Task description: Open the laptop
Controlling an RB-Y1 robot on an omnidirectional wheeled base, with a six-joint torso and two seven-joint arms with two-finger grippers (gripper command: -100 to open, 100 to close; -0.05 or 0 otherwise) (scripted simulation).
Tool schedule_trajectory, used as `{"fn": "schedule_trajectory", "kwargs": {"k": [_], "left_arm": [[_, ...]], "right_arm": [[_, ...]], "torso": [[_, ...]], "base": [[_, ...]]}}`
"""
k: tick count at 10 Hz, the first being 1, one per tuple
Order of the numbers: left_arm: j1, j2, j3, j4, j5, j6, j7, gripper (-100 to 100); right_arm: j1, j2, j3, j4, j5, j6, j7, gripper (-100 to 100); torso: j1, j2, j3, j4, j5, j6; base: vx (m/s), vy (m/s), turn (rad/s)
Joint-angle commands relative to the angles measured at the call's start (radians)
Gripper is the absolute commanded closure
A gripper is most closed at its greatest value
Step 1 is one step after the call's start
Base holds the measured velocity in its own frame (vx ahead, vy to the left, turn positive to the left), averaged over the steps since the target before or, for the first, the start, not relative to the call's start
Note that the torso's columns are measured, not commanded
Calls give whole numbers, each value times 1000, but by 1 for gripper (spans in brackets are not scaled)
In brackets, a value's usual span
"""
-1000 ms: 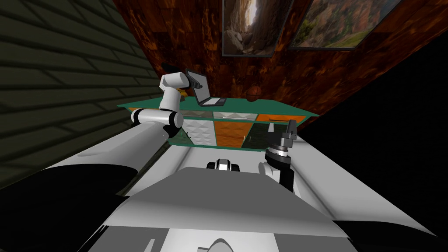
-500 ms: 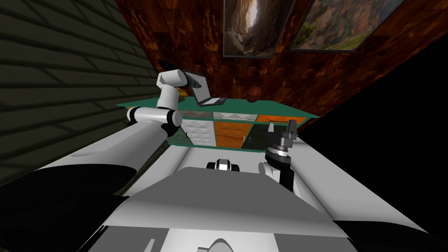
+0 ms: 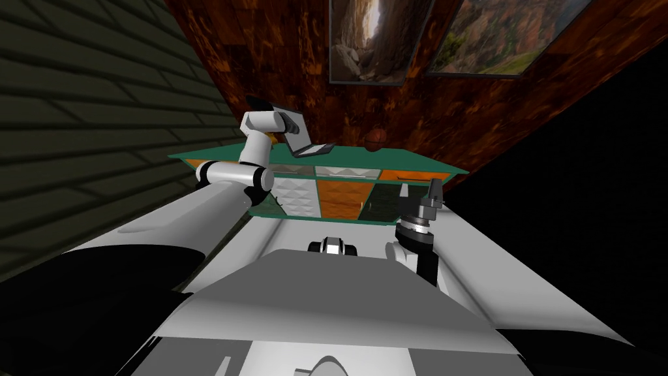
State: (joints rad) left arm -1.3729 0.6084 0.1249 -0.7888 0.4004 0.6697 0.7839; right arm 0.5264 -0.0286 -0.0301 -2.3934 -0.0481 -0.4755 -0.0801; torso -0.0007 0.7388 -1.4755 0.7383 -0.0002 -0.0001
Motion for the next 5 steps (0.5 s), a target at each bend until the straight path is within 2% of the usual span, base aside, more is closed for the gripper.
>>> {"fn": "schedule_trajectory", "kwargs": {"k": [1,4,5], "left_arm": [[15,-12,-31,-11,-28,-33,-53,100],[31,-26,-66,-21,-62,-70,-109,100],[26,-22,-58,-18,-53,-60,-96,100]], "right_arm": [[0,0,0,0,0,0,0,0],[0,0,0,0,0,0,0,0],[0,0,0,0,0,0,0,0]], "torso": [[1,-1,-1,0,0,0],[1,-2,-1,-1,0,0],[1,-1,-1,-1,0,0]], "base": [[-46,-36,-31],[-33,-29,-30],[-13,-12,-7]]}}
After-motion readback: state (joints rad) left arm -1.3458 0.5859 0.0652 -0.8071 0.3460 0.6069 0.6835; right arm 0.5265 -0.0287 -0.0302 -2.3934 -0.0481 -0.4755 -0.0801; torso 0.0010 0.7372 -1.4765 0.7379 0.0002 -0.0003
